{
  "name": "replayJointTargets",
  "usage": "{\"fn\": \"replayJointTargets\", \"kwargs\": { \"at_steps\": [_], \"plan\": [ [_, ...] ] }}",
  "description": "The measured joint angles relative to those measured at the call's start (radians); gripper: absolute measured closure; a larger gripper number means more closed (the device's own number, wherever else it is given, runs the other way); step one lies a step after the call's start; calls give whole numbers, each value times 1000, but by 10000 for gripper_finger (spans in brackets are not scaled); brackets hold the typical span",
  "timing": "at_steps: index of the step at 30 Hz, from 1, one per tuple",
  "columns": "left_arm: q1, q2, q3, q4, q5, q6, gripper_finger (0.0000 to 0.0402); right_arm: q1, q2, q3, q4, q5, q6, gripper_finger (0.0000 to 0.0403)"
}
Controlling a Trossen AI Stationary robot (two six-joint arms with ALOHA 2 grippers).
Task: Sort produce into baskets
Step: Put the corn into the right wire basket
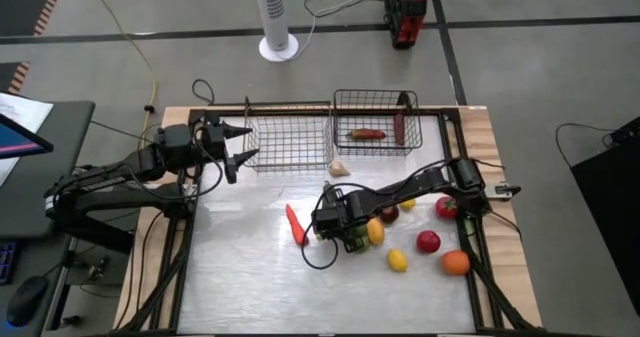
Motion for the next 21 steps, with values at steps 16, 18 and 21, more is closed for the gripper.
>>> {"fn": "replayJointTargets", "kwargs": {
  "at_steps": [16, 18, 21],
  "plan": [
    [0, 0, 0, 0, 0, -1, 129, -94, -196, 301, -517, 428, 57, 283],
    [0, 0, 0, 0, 0, -1, 129, -151, -226, 300, -536, 434, 81, 279],
    [0, 0, 0, 0, 0, -1, 129, -240, -254, 300, -541, 432, 96, 275]
  ]
}}
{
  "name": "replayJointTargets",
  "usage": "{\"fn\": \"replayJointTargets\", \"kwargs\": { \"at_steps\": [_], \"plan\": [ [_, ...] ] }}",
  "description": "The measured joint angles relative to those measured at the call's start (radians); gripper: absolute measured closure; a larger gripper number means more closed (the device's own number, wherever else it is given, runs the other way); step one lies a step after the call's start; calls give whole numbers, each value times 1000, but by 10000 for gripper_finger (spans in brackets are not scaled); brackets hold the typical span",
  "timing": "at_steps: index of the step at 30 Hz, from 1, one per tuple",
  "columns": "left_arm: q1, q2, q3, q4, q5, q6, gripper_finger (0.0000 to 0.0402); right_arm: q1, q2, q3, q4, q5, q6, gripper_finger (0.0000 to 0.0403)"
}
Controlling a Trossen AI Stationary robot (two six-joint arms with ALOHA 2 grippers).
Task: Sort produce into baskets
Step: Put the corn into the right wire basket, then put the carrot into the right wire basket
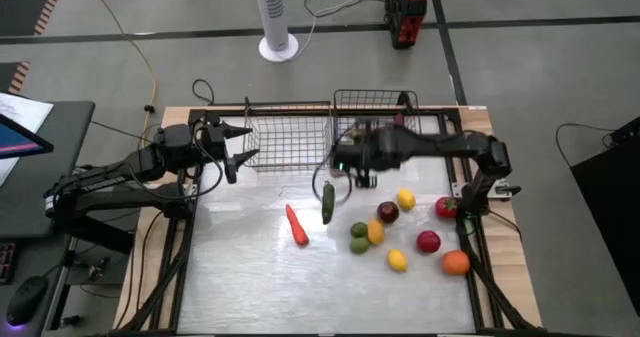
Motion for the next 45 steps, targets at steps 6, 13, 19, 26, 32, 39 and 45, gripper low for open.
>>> {"fn": "replayJointTargets", "kwargs": {
  "at_steps": [6, 13, 19, 26, 32, 39, 45],
  "plan": [
    [0, 0, 0, 1, -8, 12, 129, -110, -16, 0, 12, -53, -61, 274],
    [0, 0, 0, 6, -20, 23, 129, -207, 2, -1, 36, -14, -135, 278],
    [0, 0, 0, 0, -19, 16, 129, -338, 3, -1, 34, -36, -52, 225],
    [0, 0, 0, 0, -19, 20, 129, -370, 3, -1, 7, -129, 61, 131],
    [0, 0, 0, 0, -19, 25, 129, -192, 3, -11, -35, -296, 127, 122],
    [0, 0, 0, -3, -19, 24, 129, 73, 3, -144, 299, -356, 187, 122],
    [0, 0, 0, -3, 10, -14, 129, 137, 3, -311, 620, -357, 274, 121]
  ]
}}
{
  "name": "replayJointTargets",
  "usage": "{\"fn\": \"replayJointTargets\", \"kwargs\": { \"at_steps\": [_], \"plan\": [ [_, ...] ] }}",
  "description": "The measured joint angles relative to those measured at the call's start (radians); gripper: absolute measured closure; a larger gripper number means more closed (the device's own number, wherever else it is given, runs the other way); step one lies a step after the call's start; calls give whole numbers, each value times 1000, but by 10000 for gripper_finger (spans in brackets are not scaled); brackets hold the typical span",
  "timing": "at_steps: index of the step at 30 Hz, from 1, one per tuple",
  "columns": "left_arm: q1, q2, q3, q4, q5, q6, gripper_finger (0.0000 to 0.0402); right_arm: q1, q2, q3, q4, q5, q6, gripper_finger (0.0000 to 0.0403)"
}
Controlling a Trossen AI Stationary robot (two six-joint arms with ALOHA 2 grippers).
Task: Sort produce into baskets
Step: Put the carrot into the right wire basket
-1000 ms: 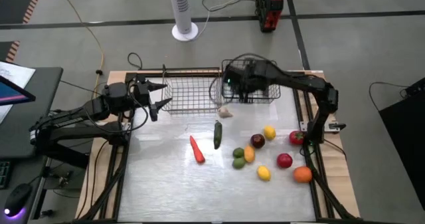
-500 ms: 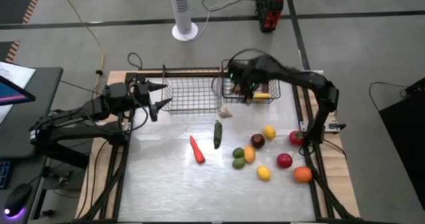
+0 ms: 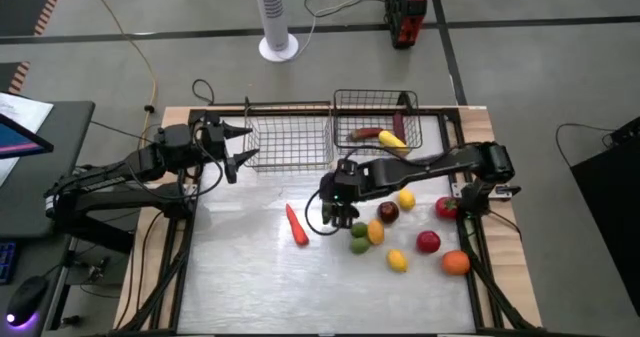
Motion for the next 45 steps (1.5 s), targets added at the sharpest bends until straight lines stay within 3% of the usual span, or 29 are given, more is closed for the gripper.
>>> {"fn": "replayJointTargets", "kwargs": {
  "at_steps": [9, 16, 21, 25, 33, 39, 45],
  "plan": [
    [-16, -3, 0, 32, 109, -41, 129, 45, 0, -153, 288, 30, 157, 121],
    [-69, -3, 0, 2, 94, -77, 129, 142, 12, -151, 470, 78, 151, 121],
    [-118, -2, 0, 48, 56, -103, 129, 162, 144, -78, 509, 86, 141, 121],
    [-152, -3, 0, 47, -1, -110, 129, 168, 262, 56, 466, 86, 134, 121],
    [-165, -14, 0, 47, -42, -79, 129, 167, 433, 249, 311, 122, 271, 121],
    [-164, -22, 0, 48, -43, -42, 129, 170, 507, 278, 244, 163, 336, 121],
    [-164, -23, 0, 50, -56, -33, 129, 160, 524, 277, 178, 107, 341, 123]
  ]
}}
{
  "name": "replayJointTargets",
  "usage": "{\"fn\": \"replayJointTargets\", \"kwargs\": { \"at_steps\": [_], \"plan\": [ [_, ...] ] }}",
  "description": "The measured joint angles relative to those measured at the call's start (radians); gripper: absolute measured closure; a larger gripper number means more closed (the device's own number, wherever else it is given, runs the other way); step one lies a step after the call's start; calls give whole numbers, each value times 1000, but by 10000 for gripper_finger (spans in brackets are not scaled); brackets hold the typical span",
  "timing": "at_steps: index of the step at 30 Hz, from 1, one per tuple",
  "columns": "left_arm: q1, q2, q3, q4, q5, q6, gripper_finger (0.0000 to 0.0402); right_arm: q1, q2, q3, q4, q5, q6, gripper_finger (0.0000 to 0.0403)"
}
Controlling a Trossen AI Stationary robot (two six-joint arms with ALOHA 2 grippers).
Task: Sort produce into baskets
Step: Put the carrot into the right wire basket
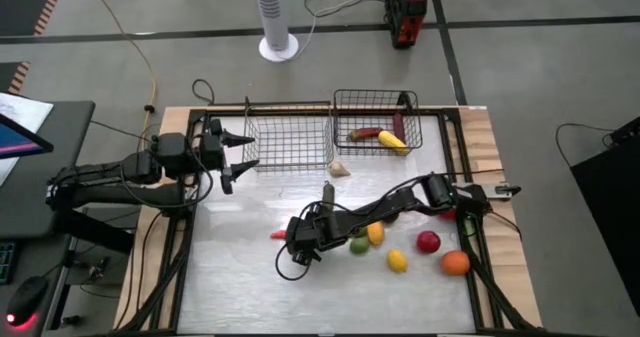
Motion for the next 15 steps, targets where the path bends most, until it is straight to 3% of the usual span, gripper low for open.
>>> {"fn": "replayJointTargets", "kwargs": {
  "at_steps": [5, 11, 15],
  "plan": [
    [0, 0, 0, 0, 0, 0, 129, -3, -7, 0, -37, 1, -62, 153],
    [0, 0, 0, -3, 0, -1, 129, -5, -10, 1, -80, -22, -125, 246],
    [0, 0, 0, -18, 0, -2, 129, -6, -31, 1, -164, -22, -154, 252]
  ]
}}
